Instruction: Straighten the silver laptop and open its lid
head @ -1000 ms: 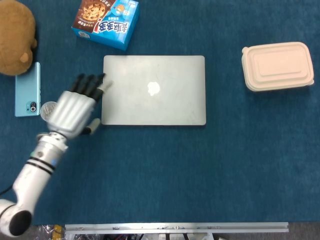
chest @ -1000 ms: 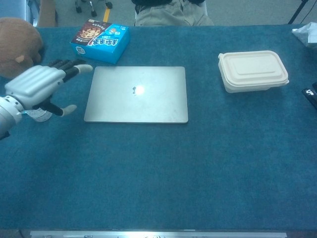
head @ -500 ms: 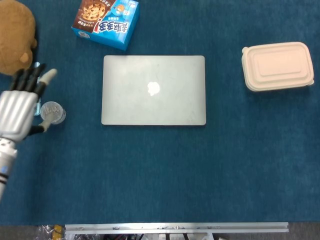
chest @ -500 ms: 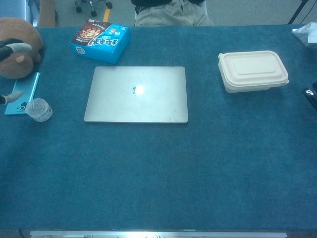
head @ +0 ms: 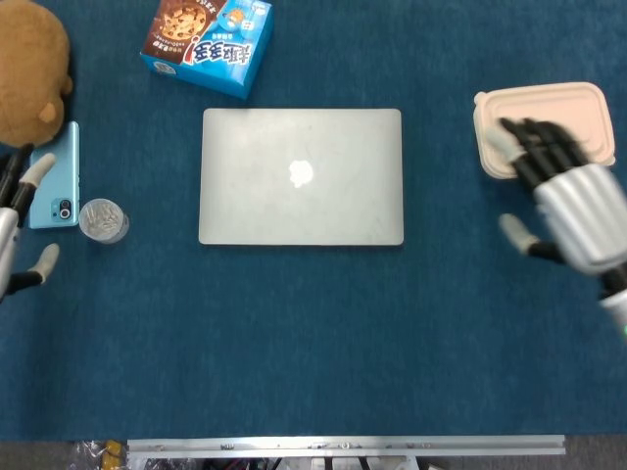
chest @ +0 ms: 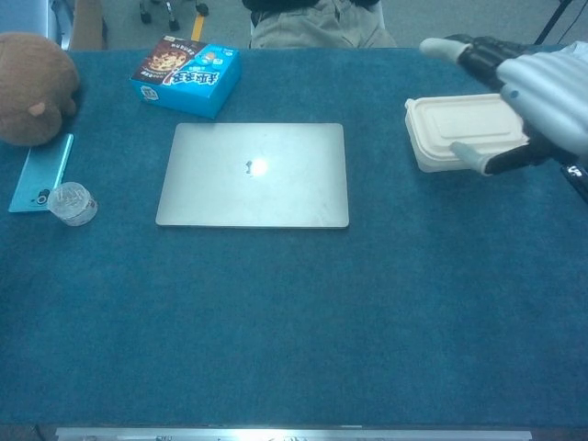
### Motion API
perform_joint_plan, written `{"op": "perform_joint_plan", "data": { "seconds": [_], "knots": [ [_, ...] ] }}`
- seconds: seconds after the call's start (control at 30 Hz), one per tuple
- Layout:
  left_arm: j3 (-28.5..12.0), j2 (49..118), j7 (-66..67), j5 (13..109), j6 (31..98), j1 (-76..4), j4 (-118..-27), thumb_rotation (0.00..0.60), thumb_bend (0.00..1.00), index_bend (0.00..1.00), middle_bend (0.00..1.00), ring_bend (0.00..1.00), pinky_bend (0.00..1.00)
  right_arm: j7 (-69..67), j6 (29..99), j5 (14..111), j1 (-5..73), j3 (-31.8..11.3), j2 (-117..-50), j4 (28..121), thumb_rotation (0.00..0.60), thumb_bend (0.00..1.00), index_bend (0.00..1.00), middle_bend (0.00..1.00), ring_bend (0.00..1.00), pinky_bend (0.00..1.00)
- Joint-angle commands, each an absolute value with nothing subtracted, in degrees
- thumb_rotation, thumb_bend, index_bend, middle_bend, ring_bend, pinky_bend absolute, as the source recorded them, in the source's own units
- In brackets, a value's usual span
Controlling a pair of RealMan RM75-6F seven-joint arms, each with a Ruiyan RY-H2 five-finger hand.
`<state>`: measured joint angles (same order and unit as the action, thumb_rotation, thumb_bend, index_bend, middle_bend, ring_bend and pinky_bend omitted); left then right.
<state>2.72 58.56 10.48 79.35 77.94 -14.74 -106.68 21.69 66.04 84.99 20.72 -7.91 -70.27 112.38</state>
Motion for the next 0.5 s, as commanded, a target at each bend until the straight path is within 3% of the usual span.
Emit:
{"op": "perform_joint_plan", "data": {
  "seconds": [0.03,0.27,0.5],
  "knots": [
    [3.3,57.6,10.2,80.0,78.1,-14.0,-106.9,0.600,0.32,0.00,0.00,0.00,0.00,24.7,62.5,82.2,24.2,-8.9,-74.5,111.7,0.600,0.32,0.00,0.04,0.00,0.10],
    [3.9,55.9,9.9,81.9,78.4,-12.8,-107.5,0.600,0.32,0.00,0.00,0.00,0.00,29.1,58.0,77.1,29.5,-9.7,-82.0,108.8,0.600,0.31,0.00,0.04,0.00,0.10],
    [3.9,55.0,10.2,82.9,78.3,-12.0,-108.0,0.600,0.32,0.00,0.00,0.00,0.00,34.1,56.0,72.8,34.0,-10.0,-89.6,103.7,0.600,0.20,0.00,0.04,0.00,0.10]
  ]
}}
